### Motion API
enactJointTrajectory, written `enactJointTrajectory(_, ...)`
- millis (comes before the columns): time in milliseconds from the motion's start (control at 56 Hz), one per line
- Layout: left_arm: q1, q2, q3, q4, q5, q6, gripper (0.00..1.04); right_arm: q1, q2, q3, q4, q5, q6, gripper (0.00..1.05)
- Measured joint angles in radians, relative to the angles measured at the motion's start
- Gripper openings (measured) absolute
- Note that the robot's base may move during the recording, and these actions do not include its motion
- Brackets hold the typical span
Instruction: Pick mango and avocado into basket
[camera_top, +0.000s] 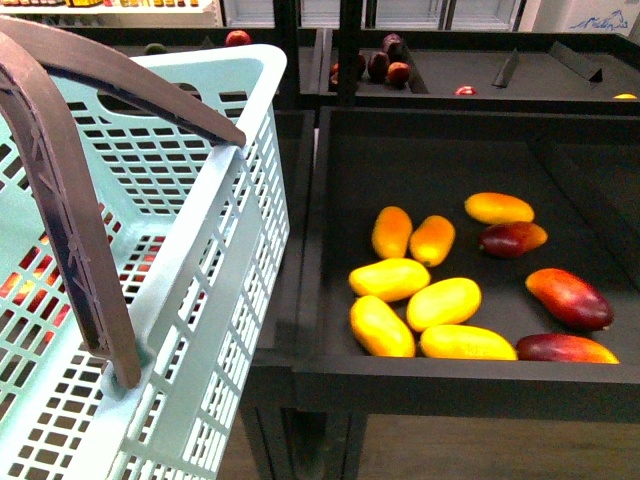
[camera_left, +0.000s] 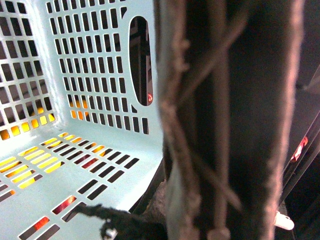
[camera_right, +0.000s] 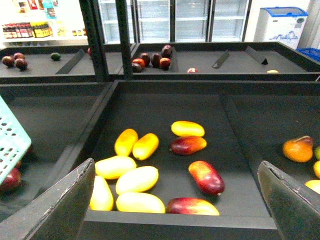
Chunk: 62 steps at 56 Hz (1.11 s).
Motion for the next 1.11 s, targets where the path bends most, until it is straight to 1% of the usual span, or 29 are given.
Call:
enactJointTrajectory(554, 0.004, 0.0, 0.0, 0.0, -0.002, 0.005, 0.05, 0.0, 0.0, 0.0, -0.001, -0.006, 0.0, 0.96)
enactJointTrajectory(661, 0.012, -0.002, 0.0, 0.0, -0.032, 0.027, 0.05, -0.001, 0.0, -0.001, -0.001, -0.008, 0.0, 0.96)
enactJointTrajectory(750, 0.01, -0.002, 0.0, 0.0, -0.011, 0.024, 0.05, -0.001, 0.0, -0.001, -0.001, -0.005, 0.0, 0.96)
enactJointTrajectory(786, 0.01, 0.0, 0.004, -0.017, 0.014, 0.035, 0.05, -0.001, 0.0, -0.001, -0.001, -0.005, 0.0, 0.96)
enactJointTrajectory(839, 0.014, 0.019, 0.042, -0.112, 0.066, 0.106, 0.05, -0.001, 0.0, -0.001, -0.001, -0.002, 0.0, 0.96)
enactJointTrajectory(875, 0.017, 0.051, 0.083, -0.169, 0.103, 0.184, 0.05, -0.001, 0.0, -0.001, -0.001, -0.002, 0.0, 0.96)
enactJointTrajectory(893, 0.018, 0.08, 0.112, -0.19, 0.124, 0.228, 0.05, -0.001, 0.0, -0.001, -0.001, -0.002, 0.0, 0.96)
enactJointTrajectory(911, 0.019, 0.13, 0.156, -0.198, 0.152, 0.315, 0.05, -0.001, 0.0, -0.001, -0.001, -0.002, 0.0, 0.96)
enactJointTrajectory(946, 0.02, 0.2, 0.219, -0.198, 0.175, 0.419, 0.05, 0.0, 0.0, -0.001, -0.001, -0.003, 0.0, 0.96)
enactJointTrajectory(982, 0.019, 0.286, 0.298, -0.198, 0.178, 0.536, 0.05, 0.0, 0.0, -0.001, -0.001, -0.002, 0.0, 0.96)
enactJointTrajectory(1018, 0.017, 0.352, 0.362, -0.198, 0.177, 0.599, 0.05, 0.0, 0.0, -0.001, -0.001, -0.001, 0.0, 0.96)
enactJointTrajectory(1107, 0.006, 0.456, 0.482, -0.208, 0.18, 0.679, 0.05, 0.0, 0.0, -0.001, -0.001, -0.001, 0.0, 0.96)
